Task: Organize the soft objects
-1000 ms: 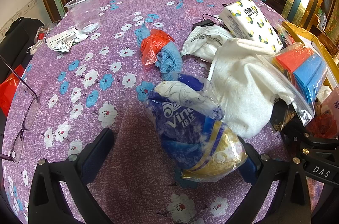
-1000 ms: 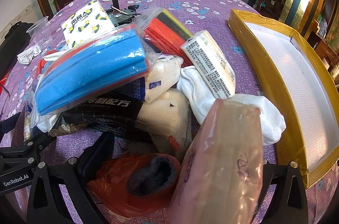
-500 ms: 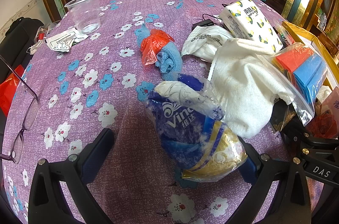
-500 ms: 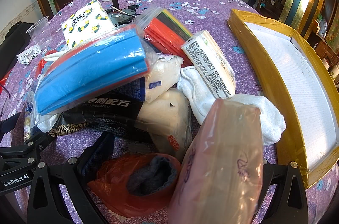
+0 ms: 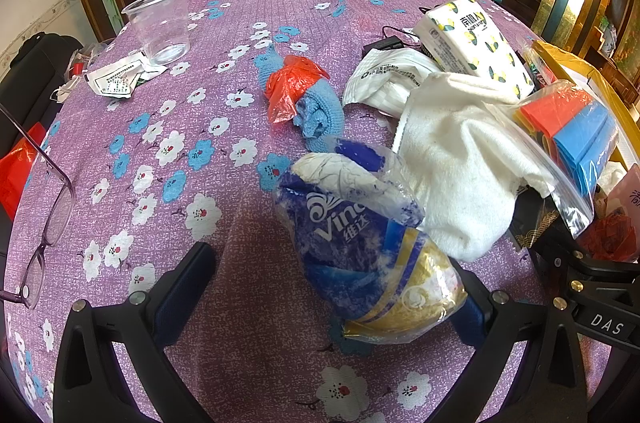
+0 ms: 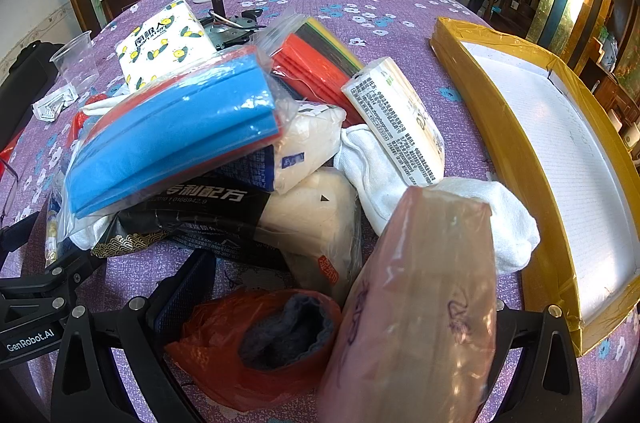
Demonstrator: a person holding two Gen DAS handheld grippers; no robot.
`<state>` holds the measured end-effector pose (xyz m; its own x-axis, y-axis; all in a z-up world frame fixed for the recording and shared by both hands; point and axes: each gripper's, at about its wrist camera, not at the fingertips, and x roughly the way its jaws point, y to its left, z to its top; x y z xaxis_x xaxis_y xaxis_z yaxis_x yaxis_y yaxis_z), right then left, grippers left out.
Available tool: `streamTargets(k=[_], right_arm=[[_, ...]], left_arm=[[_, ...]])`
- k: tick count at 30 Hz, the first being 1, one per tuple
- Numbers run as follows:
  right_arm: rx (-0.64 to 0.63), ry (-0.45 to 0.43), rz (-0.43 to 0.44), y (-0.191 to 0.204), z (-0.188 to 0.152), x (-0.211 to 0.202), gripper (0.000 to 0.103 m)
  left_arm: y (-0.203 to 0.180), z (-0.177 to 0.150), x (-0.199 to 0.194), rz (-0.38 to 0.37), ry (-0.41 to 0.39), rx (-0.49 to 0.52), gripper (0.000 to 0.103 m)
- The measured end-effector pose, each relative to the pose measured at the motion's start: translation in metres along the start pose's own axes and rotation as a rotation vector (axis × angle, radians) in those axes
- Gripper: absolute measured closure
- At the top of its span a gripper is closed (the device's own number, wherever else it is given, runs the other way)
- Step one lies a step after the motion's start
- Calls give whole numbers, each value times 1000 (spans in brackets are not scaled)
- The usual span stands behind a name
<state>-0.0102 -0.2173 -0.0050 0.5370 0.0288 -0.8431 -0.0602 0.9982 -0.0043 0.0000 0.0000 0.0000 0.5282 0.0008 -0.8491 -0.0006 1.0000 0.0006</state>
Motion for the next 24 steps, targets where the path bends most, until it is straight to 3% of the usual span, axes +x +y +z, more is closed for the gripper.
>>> streamTargets(k=[18, 24], right_arm=[[0, 0, 1, 0, 0, 0, 1], [-227, 112, 136, -1, 2, -2, 1]], left_arm=[[0, 0, 0, 0, 0, 0, 0], [0, 0, 0, 0, 0, 0, 0]])
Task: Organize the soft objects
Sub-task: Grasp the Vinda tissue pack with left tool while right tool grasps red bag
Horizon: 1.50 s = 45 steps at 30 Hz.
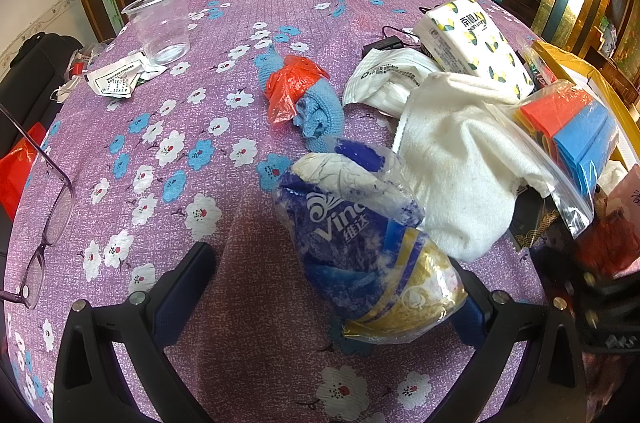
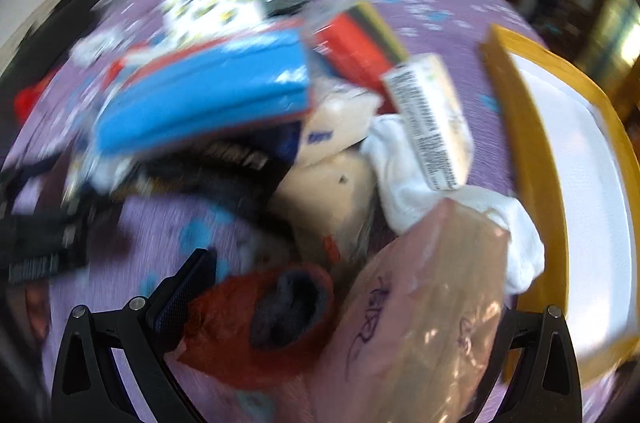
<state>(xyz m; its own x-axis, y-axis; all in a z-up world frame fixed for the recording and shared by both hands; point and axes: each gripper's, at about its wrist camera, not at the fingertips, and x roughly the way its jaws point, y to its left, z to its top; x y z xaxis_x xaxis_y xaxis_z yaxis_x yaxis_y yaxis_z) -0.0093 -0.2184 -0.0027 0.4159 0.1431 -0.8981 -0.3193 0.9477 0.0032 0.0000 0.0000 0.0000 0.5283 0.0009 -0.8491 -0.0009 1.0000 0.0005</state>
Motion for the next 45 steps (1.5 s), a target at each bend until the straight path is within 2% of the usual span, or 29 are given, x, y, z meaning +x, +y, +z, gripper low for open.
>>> streamTargets(k=[2, 5, 7, 9, 12, 15, 19, 20, 24, 28, 29, 30, 33, 35, 36, 37, 38, 39, 45], right_arm=[[-47, 45, 101, -6, -6, -7, 0], [-107, 106, 207, -12, -22, -23, 3], [-122, 103, 280, -21, -33, -43, 3], [-159, 46, 329, -30, -42, -73, 3], [-187, -30, 345, -39, -50, -104, 3], [-160, -82, 353, -45, -43, -116, 3], [-155, -107, 359, -45, -40, -119, 3], [-145, -112, 359, -45, -39, -121, 3], [-114, -127, 366, -48, -39, -125, 3], [-95, -125, 355, -54, -43, -127, 3], [-91, -123, 356, -54, -44, -128, 3], [-87, -122, 354, -56, -46, -128, 3], [-74, -123, 348, -59, -48, -128, 4], [-65, -119, 346, -60, -48, -127, 8], [-63, -112, 340, -60, -46, -124, 9], [-62, -105, 338, -60, -45, -123, 15], [-62, -92, 341, -58, -43, -120, 24], [-63, -78, 342, -56, -40, -116, 27], [-81, -14, 377, -33, -17, -91, 29]], left_arm=[[0, 0, 0, 0, 0, 0, 0], [0, 0, -1, 2, 13, 0, 0], [3, -1, -4, -2, 69, -7, 0], [9, -11, -16, -9, 94, -28, 0], [23, -29, -47, -57, 72, -72, 0], [39, -39, -78, -85, 38, -139, 0], [41, -29, -83, -150, 36, -201, 0], [38, -23, -81, -166, 36, -205, 2], [17, 5, -60, -226, 61, -190, 24], [2, 19, -38, -202, 94, -161, 25], [1, 21, -32, -192, 106, -156, 28], [0, 23, -25, -177, 121, -154, 38], [4, 25, -12, -181, 143, -168, 52], [6, 25, -6, -181, 144, -174, 58], [5, 26, -6, -183, 135, -170, 66], [5, 25, -6, -188, 131, -169, 73], [5, 24, -6, -198, 130, -176, 75], [5, 21, -8, -198, 125, -180, 75], [8, -1, -33, -204, 90, -176, 75]])
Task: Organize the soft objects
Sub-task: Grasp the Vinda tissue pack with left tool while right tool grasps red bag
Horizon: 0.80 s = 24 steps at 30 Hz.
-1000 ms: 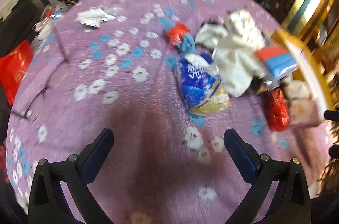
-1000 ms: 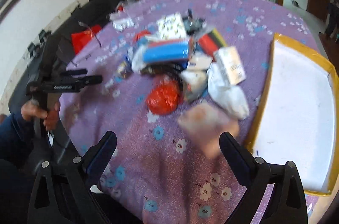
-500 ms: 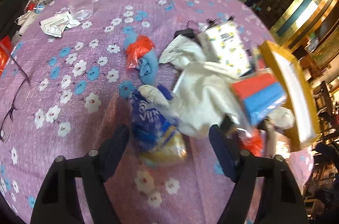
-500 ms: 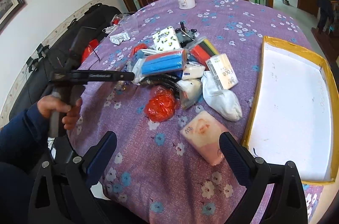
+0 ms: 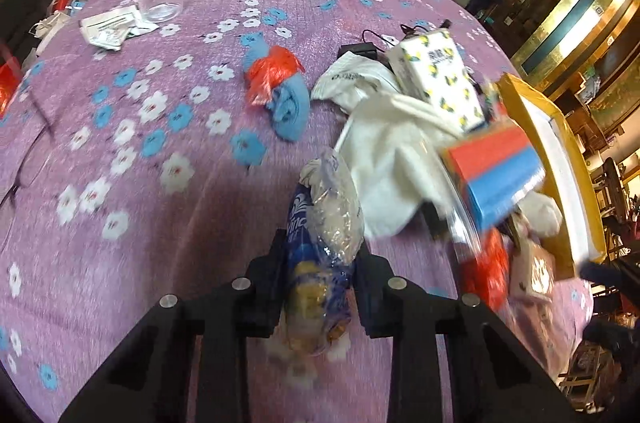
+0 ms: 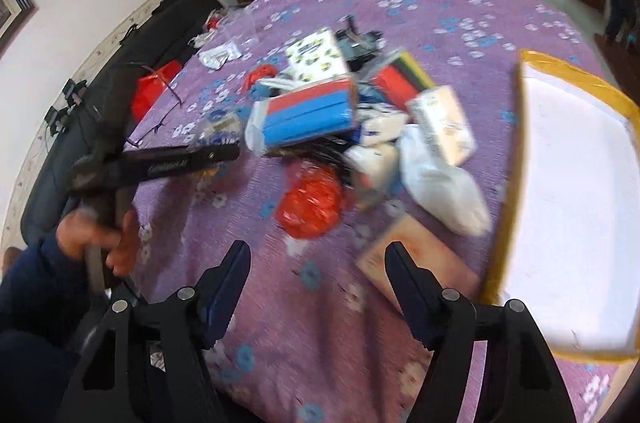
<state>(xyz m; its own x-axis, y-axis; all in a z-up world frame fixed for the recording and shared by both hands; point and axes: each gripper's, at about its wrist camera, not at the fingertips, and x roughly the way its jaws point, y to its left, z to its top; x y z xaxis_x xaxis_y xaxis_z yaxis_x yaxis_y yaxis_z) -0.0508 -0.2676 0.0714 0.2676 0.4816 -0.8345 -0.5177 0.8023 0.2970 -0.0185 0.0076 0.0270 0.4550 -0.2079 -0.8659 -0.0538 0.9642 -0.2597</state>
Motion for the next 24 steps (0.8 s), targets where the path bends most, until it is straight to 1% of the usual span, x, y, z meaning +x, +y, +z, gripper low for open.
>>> streamTargets(k=[3, 5, 7, 9, 10, 12, 13, 17, 19, 24], right_arm=[[8, 45, 20, 6, 15, 24, 28], [28, 95, 13, 8, 23, 47, 28], [40, 124, -15, 8, 27, 61, 28], [60, 151, -11, 7, 30, 73, 28], [68, 165, -23, 6, 31, 81, 30], [91, 182, -26, 4, 31, 91, 53], [106, 189, -19, 2, 31, 94, 60], [97, 140, -11, 5, 31, 81, 61], [105, 106, 15, 5, 29, 67, 61], [135, 34, 17, 0, 20, 34, 61]], left_arm=[[1, -11, -15, 9, -23, -1, 75], [1, -19, -26, 14, -38, -1, 75], [-1, -23, -35, 20, -51, 8, 75], [-1, -29, -42, 20, -59, 15, 75], [-1, -31, -45, 17, -61, 13, 75], [-1, -32, -47, 21, -62, 19, 75], [-1, -32, -48, 23, -62, 25, 75], [-3, -30, -48, 24, -62, 44, 75], [-7, -26, -48, 15, -67, 58, 75], [-30, -13, -42, -41, -68, 125, 75]])
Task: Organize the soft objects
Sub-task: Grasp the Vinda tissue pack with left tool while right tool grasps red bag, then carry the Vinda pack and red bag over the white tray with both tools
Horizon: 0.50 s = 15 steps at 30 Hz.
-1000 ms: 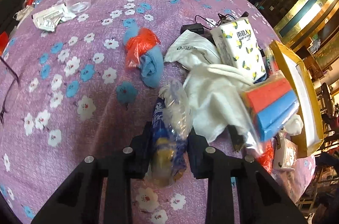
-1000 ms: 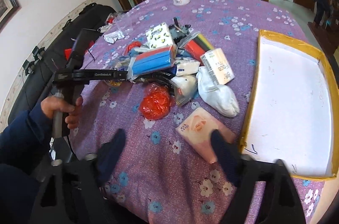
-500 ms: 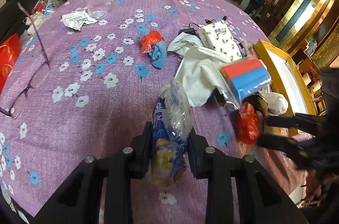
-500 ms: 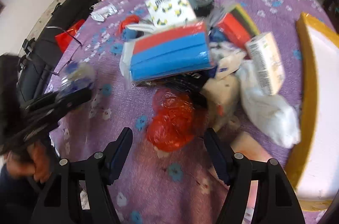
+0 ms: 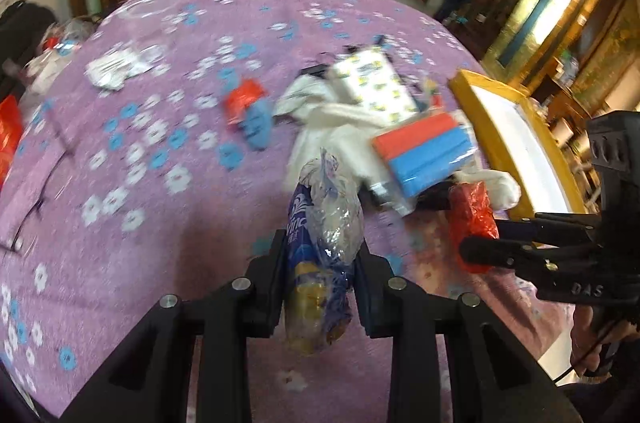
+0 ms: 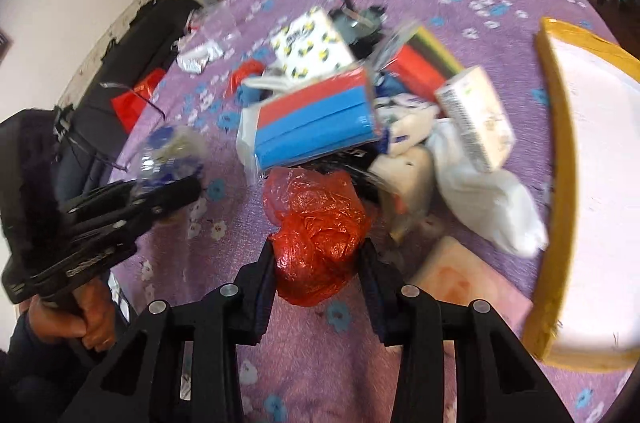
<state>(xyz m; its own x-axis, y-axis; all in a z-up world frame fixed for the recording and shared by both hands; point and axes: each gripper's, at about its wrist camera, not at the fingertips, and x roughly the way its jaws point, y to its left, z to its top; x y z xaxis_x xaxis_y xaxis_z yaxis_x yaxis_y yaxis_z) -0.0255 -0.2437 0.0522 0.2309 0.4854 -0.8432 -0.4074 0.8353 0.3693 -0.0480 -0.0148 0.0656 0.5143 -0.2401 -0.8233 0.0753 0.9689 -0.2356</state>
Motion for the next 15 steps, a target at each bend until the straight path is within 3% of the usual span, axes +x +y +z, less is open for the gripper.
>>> streamTargets(k=[7, 11, 13, 15], right_arm=[[129, -135, -53, -35, -21, -59, 61], [265, -206, -180, -85, -28, -86, 61], [316, -213, -305, -119, -33, -92, 61], [345, -216, -355, -141, -37, -95, 61]], left_arm=[[-53, 18, 14, -126, 9, 134, 75], [-83, 23, 20, -182, 18, 204, 75], [-94, 23, 22, -195, 23, 229, 75], [-103, 22, 24, -203, 29, 240, 75]])
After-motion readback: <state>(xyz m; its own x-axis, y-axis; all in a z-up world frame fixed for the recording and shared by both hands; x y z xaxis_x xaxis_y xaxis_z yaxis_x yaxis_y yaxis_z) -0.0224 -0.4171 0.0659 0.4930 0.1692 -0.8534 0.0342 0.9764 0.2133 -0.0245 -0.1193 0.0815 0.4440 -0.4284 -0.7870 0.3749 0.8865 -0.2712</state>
